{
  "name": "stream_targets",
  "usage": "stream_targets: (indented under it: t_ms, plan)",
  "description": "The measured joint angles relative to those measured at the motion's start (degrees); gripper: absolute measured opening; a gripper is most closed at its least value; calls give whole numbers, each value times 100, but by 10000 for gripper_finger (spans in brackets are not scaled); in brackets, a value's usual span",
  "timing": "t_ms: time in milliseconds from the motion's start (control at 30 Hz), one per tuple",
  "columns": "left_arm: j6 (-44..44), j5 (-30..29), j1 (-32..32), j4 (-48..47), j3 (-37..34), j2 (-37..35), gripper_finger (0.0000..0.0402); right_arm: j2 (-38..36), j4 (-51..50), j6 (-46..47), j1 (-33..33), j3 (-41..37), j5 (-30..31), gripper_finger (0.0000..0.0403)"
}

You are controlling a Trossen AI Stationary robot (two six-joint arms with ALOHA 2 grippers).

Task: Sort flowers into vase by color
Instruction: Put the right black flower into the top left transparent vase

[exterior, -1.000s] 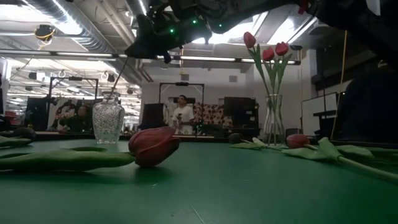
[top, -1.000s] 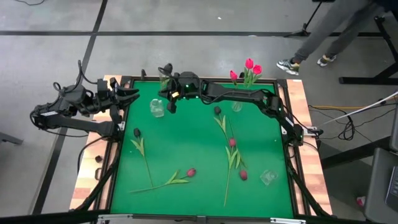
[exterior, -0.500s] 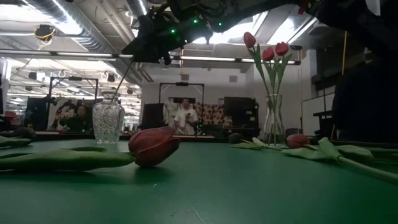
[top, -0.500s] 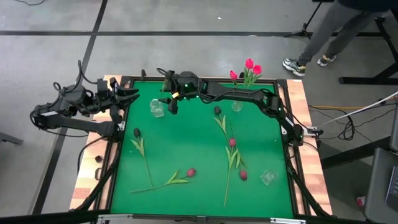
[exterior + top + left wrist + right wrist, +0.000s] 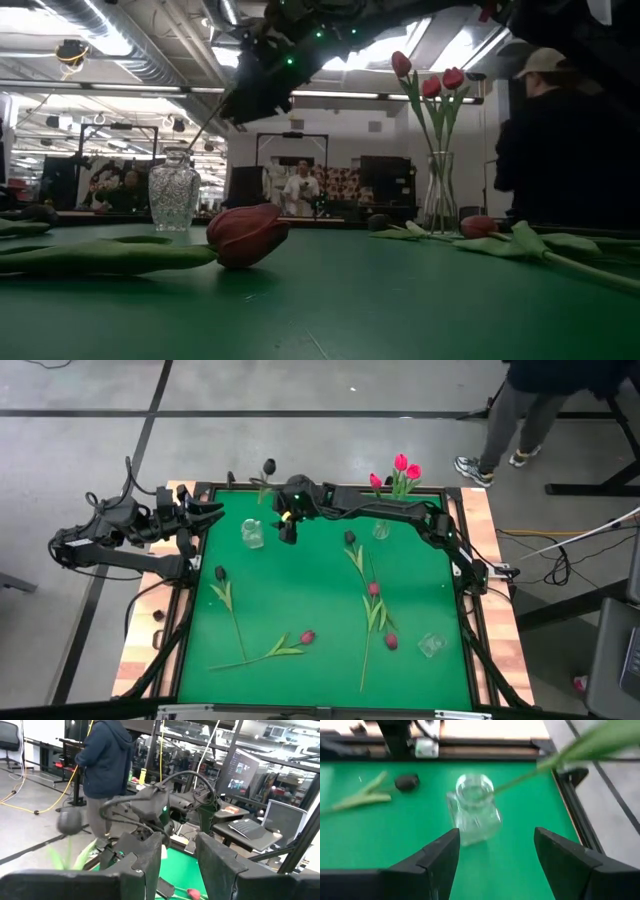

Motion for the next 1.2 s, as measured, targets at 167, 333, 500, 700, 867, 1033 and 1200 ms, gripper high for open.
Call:
stream_targets:
  t_ms: [167, 333, 500, 700, 867, 1033, 1200]
  plan:
    - [-9, -20, 0, -109, 0, 0, 119, -5, -1286, -66, 6, 276, 285, 256]
    - [-71, -211, 1, -400, 0, 0, 119, -14, -2865, -41, 92, 833, 349, 253]
    - [-231, -209, 1, -632, 0, 92, 119, -31, -4120, -47, 370, 1113, 629, 252]
    - [-392, -109, 0, -761, 0, 339, 119, -177, -4947, -60, 838, 1140, 617, 252]
    - [-450, -81, -8, -814, -8, 614, 119, -757, -5739, 89, 1094, 1137, 630, 252]
    - [-452, 113, -127, -603, -199, 776, 119, -1667, -6380, 849, 1292, 1063, 817, 252]
    - [-491, 172, -294, -121, -697, 820, 119, -2867, -6373, 1696, 1810, 571, 1472, 252]
